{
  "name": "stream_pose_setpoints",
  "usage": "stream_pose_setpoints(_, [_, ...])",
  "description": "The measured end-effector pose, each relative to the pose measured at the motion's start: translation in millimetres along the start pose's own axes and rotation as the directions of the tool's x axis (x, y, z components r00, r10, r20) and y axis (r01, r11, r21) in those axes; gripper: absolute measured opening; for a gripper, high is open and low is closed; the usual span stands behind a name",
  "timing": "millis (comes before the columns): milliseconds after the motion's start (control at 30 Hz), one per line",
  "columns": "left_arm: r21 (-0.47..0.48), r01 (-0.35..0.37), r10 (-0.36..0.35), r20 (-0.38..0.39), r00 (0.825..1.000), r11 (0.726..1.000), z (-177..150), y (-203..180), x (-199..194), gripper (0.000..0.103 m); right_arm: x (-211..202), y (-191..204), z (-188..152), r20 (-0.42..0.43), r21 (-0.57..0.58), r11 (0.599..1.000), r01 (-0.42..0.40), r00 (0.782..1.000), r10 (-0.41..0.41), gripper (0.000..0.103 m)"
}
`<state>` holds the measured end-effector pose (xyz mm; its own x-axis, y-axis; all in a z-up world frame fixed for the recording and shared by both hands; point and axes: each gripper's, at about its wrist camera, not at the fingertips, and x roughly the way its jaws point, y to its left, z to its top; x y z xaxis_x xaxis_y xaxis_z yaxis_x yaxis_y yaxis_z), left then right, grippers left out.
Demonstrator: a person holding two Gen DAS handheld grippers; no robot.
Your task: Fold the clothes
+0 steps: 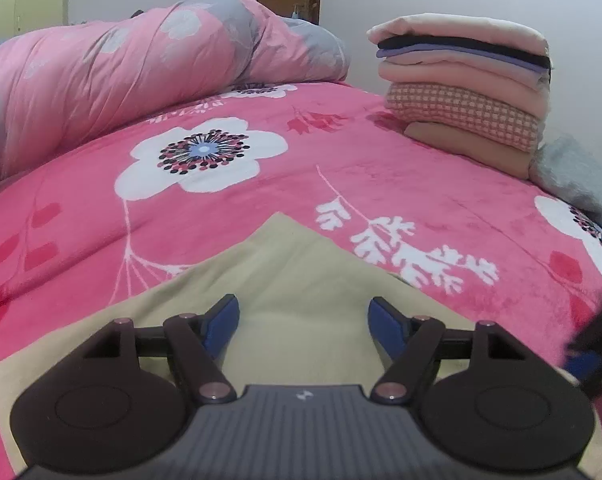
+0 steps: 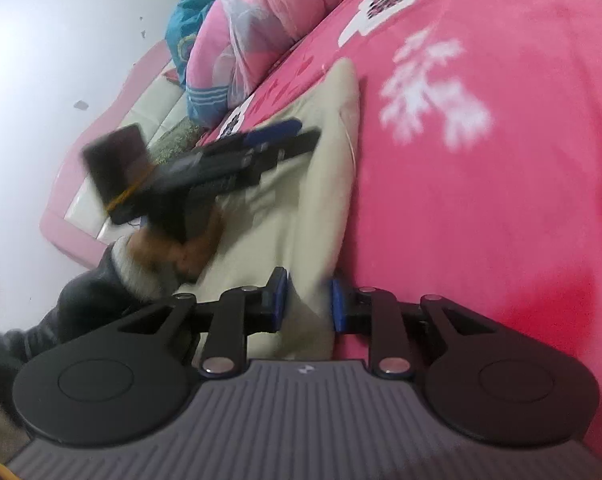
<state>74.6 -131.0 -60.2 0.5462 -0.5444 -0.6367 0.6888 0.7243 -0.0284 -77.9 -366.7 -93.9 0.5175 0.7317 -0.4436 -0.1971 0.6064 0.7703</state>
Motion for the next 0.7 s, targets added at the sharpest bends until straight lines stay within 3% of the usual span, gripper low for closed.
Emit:
stream_pose_setpoints(100, [0.000,-0.003,0.003,0.000,1.000,1.000,0,0,0,0.073,-13,3,-22,-0.031,0.041,0.999,0.019,0.999,-0.018,0.012])
stream_pose_setpoints(200, [0.000,-0.003,0.003,0.001,1.000,1.000,1,0,-1,0.073,-37,8,-28,-0.033,0.041,0.996,0.083,0.996,-0.082,0.012])
stream_pose_setpoints(300, [-0.018,-0.033,0.034,0.017,0.999,0.999,2,4,-16,0.074,-63,14,-11,0.089,0.016,0.986,0.166,0.982,-0.166,0.017])
stream_pose_setpoints(400, [-0.063,-0.088,0.092,0.059,0.994,0.994,2,14,-50,0.075,-67,16,12,0.160,0.040,0.985,0.166,0.972,-0.170,0.025])
stream_pose_setpoints(467, [-0.145,-0.090,0.106,0.100,0.989,0.985,-7,31,-85,0.084,-54,13,25,0.162,0.056,0.989,0.136,0.976,-0.144,0.032])
stream_pose_setpoints(567, [-0.322,-0.145,0.191,0.117,0.975,0.936,-32,58,-132,0.090,-22,7,42,0.133,0.069,0.993,0.094,0.986,-0.103,0.046])
stream_pose_setpoints(600, [-0.395,-0.131,0.188,0.107,0.976,0.909,-44,68,-140,0.090,-11,4,48,0.119,0.075,0.994,0.082,0.989,-0.091,0.048])
stream_pose_setpoints(667, [-0.539,-0.097,0.170,0.087,0.982,0.836,-67,89,-155,0.089,11,-3,58,0.077,0.093,0.994,0.065,0.994,-0.072,0.049])
stream_pose_setpoints(700, [-0.608,-0.049,0.124,0.082,0.989,0.793,-80,99,-154,0.089,22,-5,61,0.056,0.107,0.993,0.055,0.997,-0.061,0.049])
